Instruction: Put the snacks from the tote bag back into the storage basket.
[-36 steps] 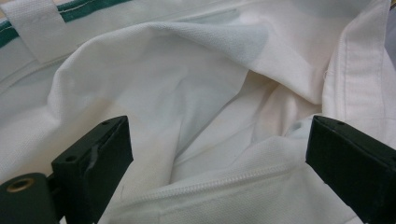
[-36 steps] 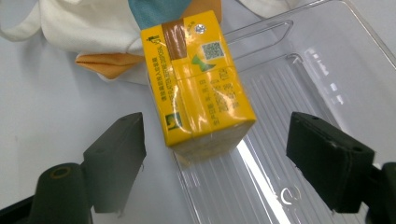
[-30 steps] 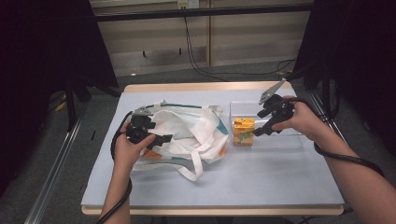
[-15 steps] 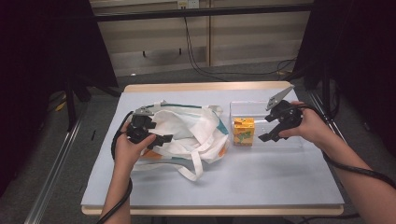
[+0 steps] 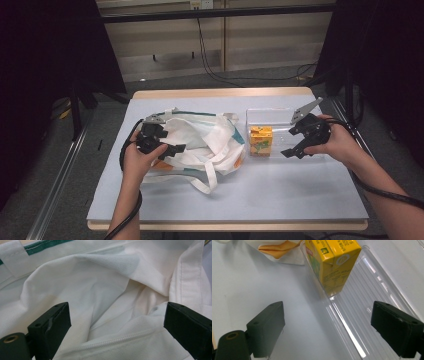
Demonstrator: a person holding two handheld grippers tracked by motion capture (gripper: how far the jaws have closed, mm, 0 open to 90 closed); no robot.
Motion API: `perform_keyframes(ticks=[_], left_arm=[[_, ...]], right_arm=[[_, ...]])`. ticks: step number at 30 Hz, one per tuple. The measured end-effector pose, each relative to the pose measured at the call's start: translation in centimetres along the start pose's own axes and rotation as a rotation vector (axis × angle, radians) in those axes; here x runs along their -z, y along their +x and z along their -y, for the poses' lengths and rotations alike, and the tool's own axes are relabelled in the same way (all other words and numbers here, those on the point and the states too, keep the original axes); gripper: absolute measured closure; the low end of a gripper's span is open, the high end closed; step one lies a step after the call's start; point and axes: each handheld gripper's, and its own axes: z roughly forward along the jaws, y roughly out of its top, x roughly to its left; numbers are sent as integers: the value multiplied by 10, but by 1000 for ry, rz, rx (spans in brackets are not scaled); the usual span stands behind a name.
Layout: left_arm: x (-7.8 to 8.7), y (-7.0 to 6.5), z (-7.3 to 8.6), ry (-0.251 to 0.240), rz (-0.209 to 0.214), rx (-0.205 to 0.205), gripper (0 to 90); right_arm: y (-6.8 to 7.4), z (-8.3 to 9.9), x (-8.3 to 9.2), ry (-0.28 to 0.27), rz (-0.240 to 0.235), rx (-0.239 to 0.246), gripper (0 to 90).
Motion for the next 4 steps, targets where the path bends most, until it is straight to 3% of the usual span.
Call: perform_keyframes(ticks=[4], left_arm=[[0,-1,0,8,-6,-3,72]], right_arm=[[4,6,1,-12,13,-20,93]])
